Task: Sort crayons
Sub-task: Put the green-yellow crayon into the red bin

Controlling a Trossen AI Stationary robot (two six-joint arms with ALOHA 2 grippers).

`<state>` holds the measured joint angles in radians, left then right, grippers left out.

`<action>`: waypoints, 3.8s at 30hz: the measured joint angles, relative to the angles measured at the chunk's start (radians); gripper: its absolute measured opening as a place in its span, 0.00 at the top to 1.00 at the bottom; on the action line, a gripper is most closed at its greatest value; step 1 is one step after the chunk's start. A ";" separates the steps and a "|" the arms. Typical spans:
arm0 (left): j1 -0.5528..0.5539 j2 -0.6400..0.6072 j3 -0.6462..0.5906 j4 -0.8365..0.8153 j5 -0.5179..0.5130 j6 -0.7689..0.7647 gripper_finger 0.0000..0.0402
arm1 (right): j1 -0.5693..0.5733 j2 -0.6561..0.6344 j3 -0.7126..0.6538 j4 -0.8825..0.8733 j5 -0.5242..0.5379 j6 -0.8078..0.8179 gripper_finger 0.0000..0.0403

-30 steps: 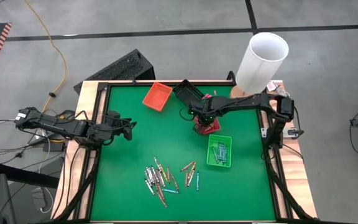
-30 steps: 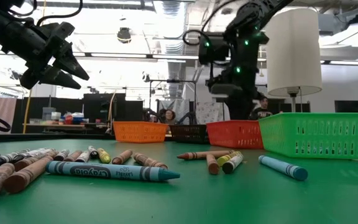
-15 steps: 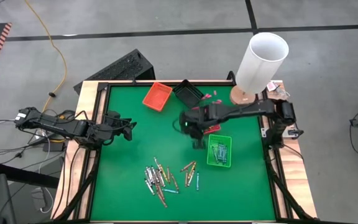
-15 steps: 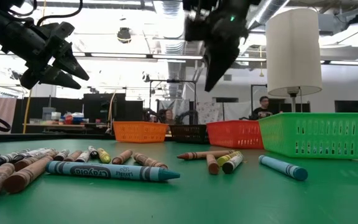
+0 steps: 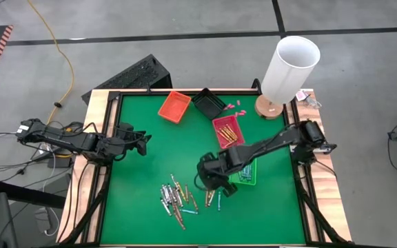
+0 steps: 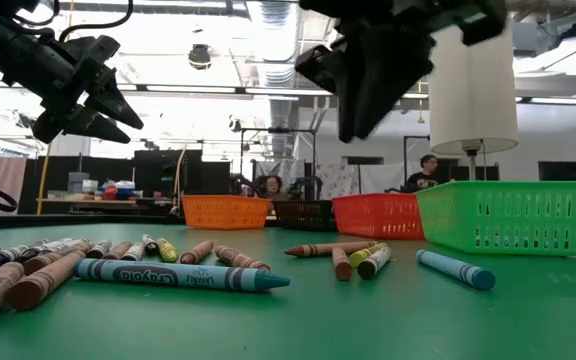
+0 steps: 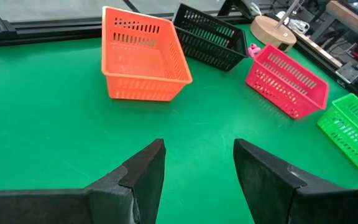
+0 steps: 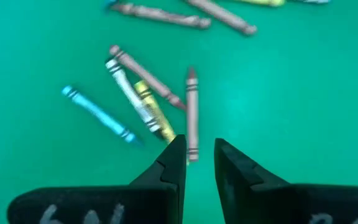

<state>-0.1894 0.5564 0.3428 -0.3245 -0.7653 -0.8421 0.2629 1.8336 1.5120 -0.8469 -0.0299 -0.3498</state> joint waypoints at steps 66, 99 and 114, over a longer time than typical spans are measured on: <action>0.000 0.000 0.000 -0.008 0.001 0.008 0.55 | 0.010 0.169 -0.103 0.140 -0.024 0.038 0.99; 0.000 0.000 0.000 -0.007 0.002 0.007 0.55 | -0.356 -0.264 -0.105 -0.118 0.241 0.689 1.00; 0.000 0.000 0.000 -0.025 0.002 0.008 0.55 | -0.526 -0.405 -0.348 0.127 0.113 0.743 1.00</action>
<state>-0.1894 0.5566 0.3424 -0.3492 -0.7628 -0.8345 -0.2636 1.4285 1.1639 -0.7199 0.0835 0.3928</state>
